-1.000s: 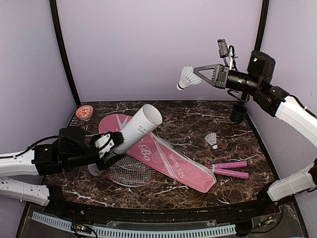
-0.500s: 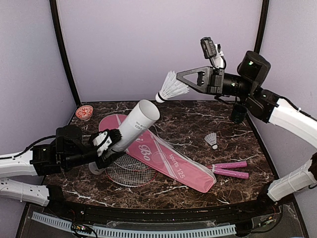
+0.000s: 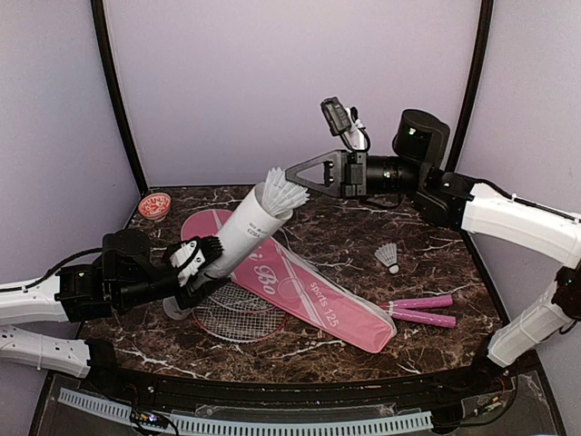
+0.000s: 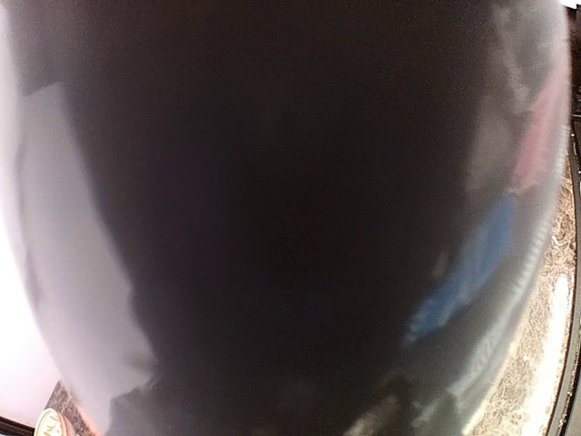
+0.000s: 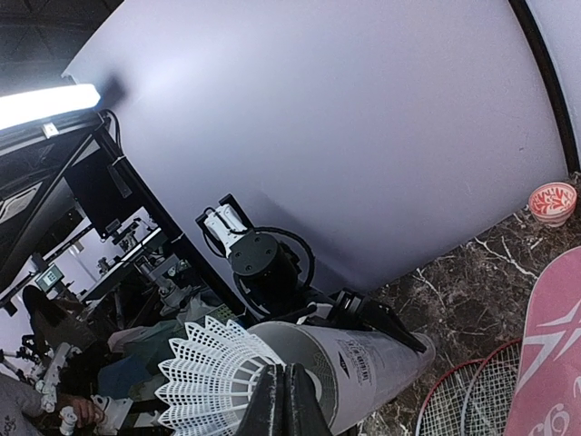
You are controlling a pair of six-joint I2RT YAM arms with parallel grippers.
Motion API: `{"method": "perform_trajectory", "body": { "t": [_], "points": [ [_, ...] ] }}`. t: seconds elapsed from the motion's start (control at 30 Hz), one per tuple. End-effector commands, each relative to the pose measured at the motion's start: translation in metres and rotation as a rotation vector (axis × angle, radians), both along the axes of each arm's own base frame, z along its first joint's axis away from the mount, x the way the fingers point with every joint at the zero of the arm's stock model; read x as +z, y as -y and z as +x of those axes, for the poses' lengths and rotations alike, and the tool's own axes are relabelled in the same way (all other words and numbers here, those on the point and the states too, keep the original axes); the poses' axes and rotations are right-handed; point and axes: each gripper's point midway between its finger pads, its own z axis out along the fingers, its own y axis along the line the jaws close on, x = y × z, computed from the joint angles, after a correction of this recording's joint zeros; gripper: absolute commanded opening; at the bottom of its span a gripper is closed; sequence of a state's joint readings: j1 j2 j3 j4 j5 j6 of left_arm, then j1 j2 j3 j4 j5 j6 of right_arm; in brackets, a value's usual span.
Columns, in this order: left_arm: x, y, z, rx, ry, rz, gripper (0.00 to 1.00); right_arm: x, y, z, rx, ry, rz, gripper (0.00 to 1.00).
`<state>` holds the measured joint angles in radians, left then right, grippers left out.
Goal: Pack up the badminton gear
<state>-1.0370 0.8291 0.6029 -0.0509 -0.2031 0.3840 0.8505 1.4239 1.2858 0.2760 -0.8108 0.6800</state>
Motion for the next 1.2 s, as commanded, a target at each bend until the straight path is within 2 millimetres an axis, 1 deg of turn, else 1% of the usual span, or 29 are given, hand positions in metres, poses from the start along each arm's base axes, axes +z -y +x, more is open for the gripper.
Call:
{"method": "perform_trajectory", "body": {
  "t": [0.0, 0.1, 0.13, 0.17, 0.23, 0.27, 0.3, 0.33, 0.4, 0.43, 0.53, 0.6, 0.83, 1.0, 1.07, 1.17],
  "points": [
    [0.013, 0.001, 0.001, 0.005, 0.03, -0.054, 0.41, 0.006, -0.007, -0.005, 0.012, 0.053, 0.016, 0.03],
    [0.012, 0.001, 0.001, 0.006, 0.029, -0.051, 0.42, 0.003, -0.009, -0.006, 0.011, 0.073, -0.004, 0.27],
    [0.012, 0.0, 0.001, 0.007, 0.029, -0.052, 0.42, 0.002, -0.008, -0.006, 0.004, 0.082, -0.015, 0.33],
    [0.011, 0.0, 0.0, 0.006, 0.028, -0.05, 0.42, 0.002, -0.007, -0.005, -0.007, 0.092, -0.029, 0.37],
    [0.009, 0.0, 0.0, 0.003, 0.025, -0.044, 0.42, -0.003, -0.006, -0.003, -0.031, 0.11, -0.074, 0.42],
    [0.007, 0.001, -0.001, -0.002, 0.021, -0.039, 0.42, -0.006, -0.006, 0.0, -0.05, 0.121, -0.1, 0.48],
    [0.005, 0.001, -0.001, -0.008, 0.018, -0.031, 0.42, -0.011, -0.005, 0.002, -0.064, 0.122, -0.132, 0.54],
    [0.003, 0.002, -0.003, -0.018, 0.015, -0.022, 0.42, -0.02, -0.004, 0.003, -0.075, 0.124, -0.179, 0.6],
    [-0.002, 0.004, -0.003, -0.03, 0.005, 0.001, 0.42, -0.033, -0.001, 0.009, -0.109, 0.134, -0.263, 0.68],
    [-0.006, 0.005, -0.003, -0.034, -0.002, 0.017, 0.42, -0.041, 0.001, 0.013, -0.128, 0.141, -0.313, 0.7],
    [-0.016, 0.008, -0.003, -0.045, -0.018, 0.06, 0.41, -0.064, 0.007, 0.018, -0.151, 0.154, -0.445, 0.73],
    [-0.02, 0.009, -0.003, -0.051, -0.026, 0.075, 0.41, -0.074, 0.011, 0.02, -0.162, 0.157, -0.511, 0.73],
    [-0.022, 0.012, -0.004, -0.059, -0.032, 0.076, 0.41, -0.113, 0.019, 0.019, -0.159, 0.176, -0.695, 0.75],
    [-0.024, 0.012, -0.004, -0.061, -0.038, 0.076, 0.41, -0.128, 0.016, 0.013, -0.134, 0.202, -0.756, 0.77],
    [-0.023, 0.013, -0.004, -0.064, -0.037, 0.076, 0.41, -0.134, 0.012, 0.013, -0.126, 0.205, -0.774, 0.77],
    [-0.024, 0.013, -0.004, -0.066, -0.04, 0.078, 0.41, -0.149, 0.001, 0.012, -0.101, 0.207, -0.81, 0.77]
  ]
}}
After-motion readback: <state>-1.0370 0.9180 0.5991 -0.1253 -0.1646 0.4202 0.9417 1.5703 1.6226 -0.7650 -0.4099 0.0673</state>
